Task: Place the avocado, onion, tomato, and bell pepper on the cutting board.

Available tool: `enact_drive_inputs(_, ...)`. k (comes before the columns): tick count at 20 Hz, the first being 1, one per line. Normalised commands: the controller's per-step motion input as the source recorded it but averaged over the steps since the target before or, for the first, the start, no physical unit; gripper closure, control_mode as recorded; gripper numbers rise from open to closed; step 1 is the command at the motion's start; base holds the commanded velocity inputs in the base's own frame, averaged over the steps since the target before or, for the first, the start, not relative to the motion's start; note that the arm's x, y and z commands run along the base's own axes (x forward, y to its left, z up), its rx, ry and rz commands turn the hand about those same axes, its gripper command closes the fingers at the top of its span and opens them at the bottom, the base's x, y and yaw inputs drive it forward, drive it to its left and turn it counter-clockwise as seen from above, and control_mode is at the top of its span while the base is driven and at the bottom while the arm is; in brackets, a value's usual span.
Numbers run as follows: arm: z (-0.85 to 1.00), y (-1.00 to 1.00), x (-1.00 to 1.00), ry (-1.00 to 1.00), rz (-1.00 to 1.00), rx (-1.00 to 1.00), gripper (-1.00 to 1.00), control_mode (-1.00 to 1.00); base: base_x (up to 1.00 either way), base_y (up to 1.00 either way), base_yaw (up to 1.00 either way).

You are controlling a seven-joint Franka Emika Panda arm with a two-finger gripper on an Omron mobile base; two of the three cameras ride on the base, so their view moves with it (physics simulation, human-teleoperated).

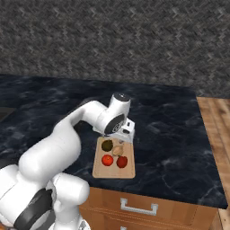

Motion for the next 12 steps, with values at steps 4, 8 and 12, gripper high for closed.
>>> enact_drive_inputs(4,0.95,1.00,-0.55,-0.07,0.00,-0.14,-1.00,-1.00,0.00,0.00,0.00)
enact_drive_inputs(8,0.84,0.96,-0.24,-0.05,0.00,-0.18,-1.00,-1.00,0.00,0.00,0.00)
enact_drive_inputs(12,0.82,0.90,-0.07,-0.01,0.00,-0.20,-1.00,-1.00,0.00,0.00,0.00)
